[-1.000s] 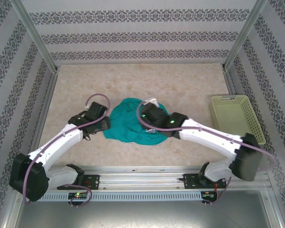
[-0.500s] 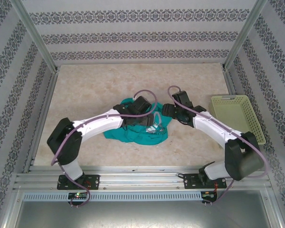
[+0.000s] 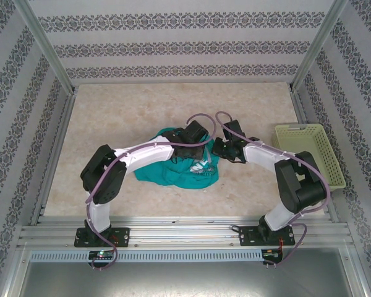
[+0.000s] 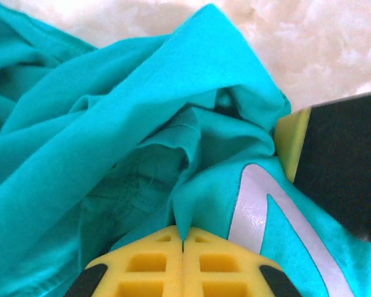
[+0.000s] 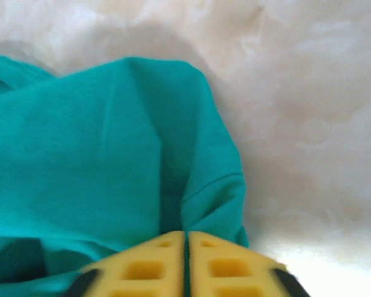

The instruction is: Fold the inside-out t-shirt

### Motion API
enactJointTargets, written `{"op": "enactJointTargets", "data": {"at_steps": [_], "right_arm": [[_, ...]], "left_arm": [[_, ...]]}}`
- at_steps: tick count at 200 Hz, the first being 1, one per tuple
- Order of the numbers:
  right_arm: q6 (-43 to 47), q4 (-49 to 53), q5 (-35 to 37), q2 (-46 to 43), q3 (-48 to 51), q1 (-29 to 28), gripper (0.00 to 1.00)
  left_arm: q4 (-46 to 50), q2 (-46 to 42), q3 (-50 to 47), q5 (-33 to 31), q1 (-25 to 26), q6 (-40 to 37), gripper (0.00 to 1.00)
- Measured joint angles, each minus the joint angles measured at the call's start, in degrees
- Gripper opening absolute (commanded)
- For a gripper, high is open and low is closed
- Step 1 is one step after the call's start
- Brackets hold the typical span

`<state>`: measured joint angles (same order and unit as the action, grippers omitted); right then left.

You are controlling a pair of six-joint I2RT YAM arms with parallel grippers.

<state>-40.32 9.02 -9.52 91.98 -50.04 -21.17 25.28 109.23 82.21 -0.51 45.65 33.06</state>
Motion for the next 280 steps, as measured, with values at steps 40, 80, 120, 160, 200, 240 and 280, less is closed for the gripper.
{"op": "enactJointTargets", "data": {"at_steps": [40, 80, 120, 160, 200, 240, 280], "right_arm": [[4.33, 4.37, 6.67, -8.79, -5.22, -3.58, 0.00], [10.29, 4.81, 15.74, -23.02, -7.65, -14.29, 0.00], [9.11, 1.55, 20.33, -32.15, 1.92, -26.14, 0.05], [2.03, 1.86, 23.58, -32.54, 16.81, -35.89, 0.33], [-1.57, 7.08, 26.84, -32.22, 17.99, -35.23, 0.55], [-0.24, 8.35, 26.80, -30.73, 12.61, -30.03, 0.65], [-0.07, 6.21, 23.34, -24.59, 9.49, -26.01, 0.64]], "left_arm": [[-0.09, -7.65, -1.95, -2.29, -0.28, -1.27, 0.00], [-3.39, -27.52, -13.07, -6.21, -1.53, -1.68, 0.00], [-7.15, -47.06, -29.53, -5.14, -1.07, -1.55, 0.00], [-4.48, -50.69, -45.75, -3.93, -1.73, 0.39, 0.00], [0.63, -50.77, -52.09, -1.03, -1.77, 2.64, 0.34], [1.88, -52.09, -47.82, -1.01, -1.79, 2.73, 0.71], [-3.04, -44.04, -40.28, 1.33, -1.79, 1.86, 0.74]]}}
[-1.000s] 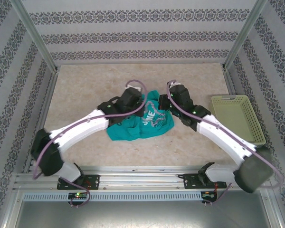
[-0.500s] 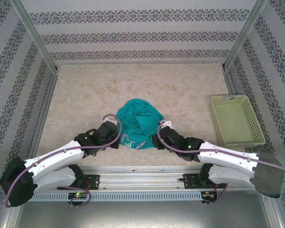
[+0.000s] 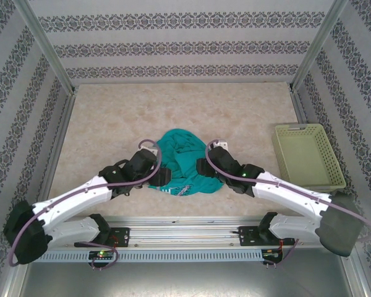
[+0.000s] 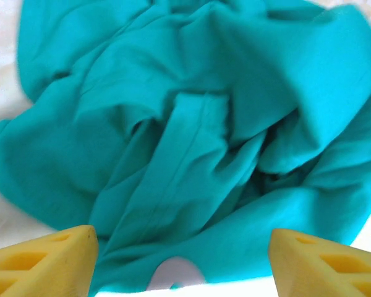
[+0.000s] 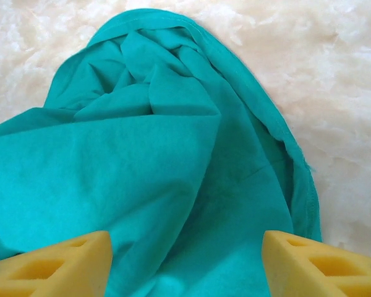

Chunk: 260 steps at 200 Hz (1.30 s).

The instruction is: Fold the inside-out t-shirt

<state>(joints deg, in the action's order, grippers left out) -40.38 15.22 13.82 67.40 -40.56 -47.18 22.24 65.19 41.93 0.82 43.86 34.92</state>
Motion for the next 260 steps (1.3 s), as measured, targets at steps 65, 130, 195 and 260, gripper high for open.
{"op": "enactJointTargets", "data": {"at_steps": [65, 130, 195, 260], "right_arm": [[-0.50, -4.39, -9.73, 10.58, -2.82, 6.27, 0.11], [-1.75, -2.69, -5.53, -2.47, 1.97, 6.95, 0.01], [0.26, 10.38, 1.51, -8.87, 5.18, 0.46, 0.56], [7.65, 7.98, 2.45, -0.57, -7.74, -7.15, 0.67]], "left_arm": [[-3.41, 16.31, 3.82, 1.07, 0.00, -0.17, 0.25], [-8.02, 5.14, -6.40, -1.51, 0.00, 2.54, 0.00], [-15.13, -4.81, -12.02, -2.58, 3.39, 3.06, 0.00], [-18.93, -9.05, -12.11, -4.59, 7.85, 1.92, 0.00]]}}
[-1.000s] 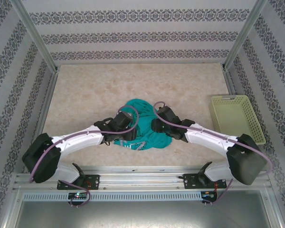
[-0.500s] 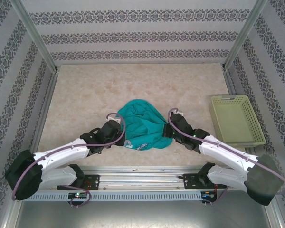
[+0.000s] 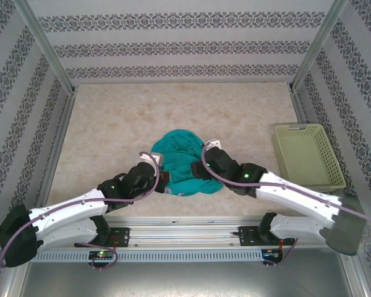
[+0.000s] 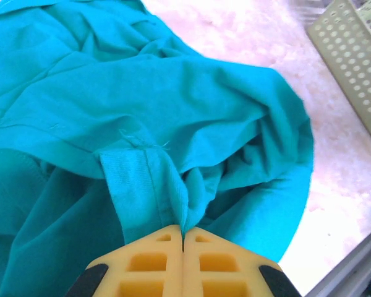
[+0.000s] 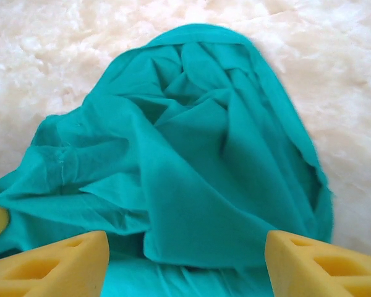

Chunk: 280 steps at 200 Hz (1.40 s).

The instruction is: Fold the inside-out t-shirt

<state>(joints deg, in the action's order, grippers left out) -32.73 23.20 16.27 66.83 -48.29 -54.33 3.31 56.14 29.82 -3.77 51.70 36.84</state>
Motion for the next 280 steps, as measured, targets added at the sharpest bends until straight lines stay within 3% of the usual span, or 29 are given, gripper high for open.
{"op": "enactJointTargets", "data": {"at_steps": [14, 28, 56, 81, 121, 150, 167, 197, 214, 260, 280], "right_arm": [[-0.07, -0.92, -0.24, 5.51, -0.85, -0.11, 0.66], [-0.50, -0.72, -0.15, 10.88, -1.90, -0.20, 0.58], [-1.14, 0.96, 2.45, 16.98, -4.76, 0.15, 0.21], [-1.64, 0.68, 2.99, 14.47, -4.55, 2.93, 0.00], [-1.81, -6.16, -7.32, -2.10, 3.80, 13.33, 0.00], [-2.56, -9.99, -17.20, -7.87, 7.98, 16.22, 0.00], [-3.21, -11.32, -21.55, -7.48, 8.11, 16.63, 0.00], [-4.68, -14.80, -25.38, -6.67, 8.07, 16.02, 0.00], [-4.94, -15.43, -25.77, -6.58, 7.30, 14.21, 0.00], [-5.05, -16.00, -25.75, -6.40, 2.21, 9.62, 0.00], [-5.05, -16.02, -25.49, -6.40, 1.38, 9.51, 0.00]], "left_arm": [[-0.28, -0.44, -0.02, 0.02, 0.44, -0.42, 0.00], [-0.37, -0.90, -0.02, -0.02, 0.70, -0.79, 0.00], [-0.28, -2.40, -0.04, -1.31, 0.83, -1.22, 0.00], [0.63, -4.07, -0.35, -4.55, 0.85, -1.27, 0.00], [3.32, -5.44, -2.73, -9.79, 0.70, -0.79, 0.00], [3.76, -4.17, -2.80, -10.23, -1.20, -0.39, 0.00], [5.53, -0.24, -1.38, -9.94, -2.45, -0.85, 0.07], [13.05, 7.37, 5.29, -10.19, -2.49, -2.80, 0.31], [15.08, 7.74, 7.98, -11.32, -0.28, -4.72, 0.41], [14.47, 5.18, 10.88, -15.50, 9.75, -7.93, 0.43], [12.63, 6.05, 11.08, -17.55, 12.46, -8.76, 0.50]]}}
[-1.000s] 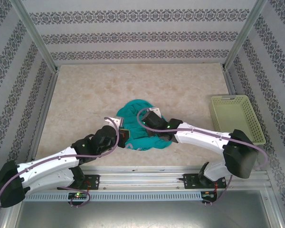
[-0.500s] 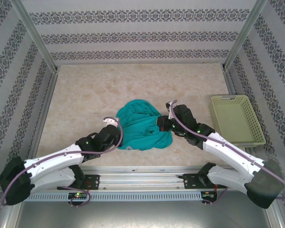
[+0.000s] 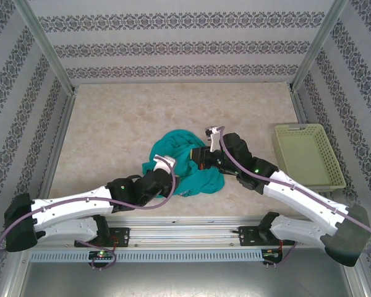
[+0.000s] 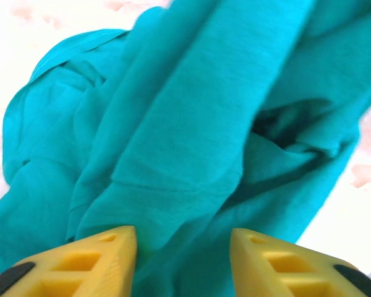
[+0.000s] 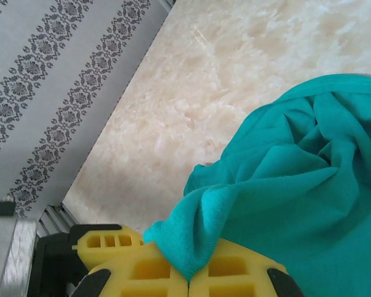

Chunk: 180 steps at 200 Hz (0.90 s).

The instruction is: Fold the inside-out t-shirt

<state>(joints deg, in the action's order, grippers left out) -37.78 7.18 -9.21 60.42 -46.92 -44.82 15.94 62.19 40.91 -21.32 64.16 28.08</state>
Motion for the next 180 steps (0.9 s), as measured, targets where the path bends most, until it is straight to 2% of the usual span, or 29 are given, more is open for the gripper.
{"op": "enactJointTargets", "data": {"at_steps": [17, 61, 86, 103, 112, 139, 166, 180], "right_arm": [[0.00, 0.09, 0.20, 0.00, -0.13, -0.42, 0.00], [0.11, 0.42, 1.05, -0.07, -0.22, -2.71, 0.00], [0.22, 1.40, 2.38, -0.81, -0.22, -2.91, 0.00], [0.24, 2.36, 3.37, -1.88, -0.22, -2.97, 0.00], [0.24, 3.32, 4.39, -2.58, -0.17, -2.97, 0.00], [0.26, 5.25, 7.34, -4.26, 1.40, -1.88, 0.00], [0.70, 6.36, 8.09, -3.65, 2.86, 4.42, 0.00], [1.60, 6.25, 7.61, -2.03, 2.95, 6.69, 0.04]], "left_arm": [[-2.32, 1.51, 0.00, -0.46, 0.35, -0.20, 0.55], [-4.07, 12.52, 4.48, -3.21, -1.11, 1.09, 0.56], [-4.70, 16.00, 6.49, -3.41, -4.94, 2.82, 0.34], [-6.05, 15.63, 6.14, -2.49, -8.11, 3.34, 0.14], [-6.97, 15.23, 5.90, -2.01, -9.09, 2.95, 0.08], [-9.57, 12.59, 4.44, 0.61, -9.53, 1.49, 0.00], [-13.20, 8.70, 0.90, 6.43, -9.53, -0.96, 0.00], [-15.34, 7.17, -0.61, 9.97, -9.51, -1.95, 0.00]]}}
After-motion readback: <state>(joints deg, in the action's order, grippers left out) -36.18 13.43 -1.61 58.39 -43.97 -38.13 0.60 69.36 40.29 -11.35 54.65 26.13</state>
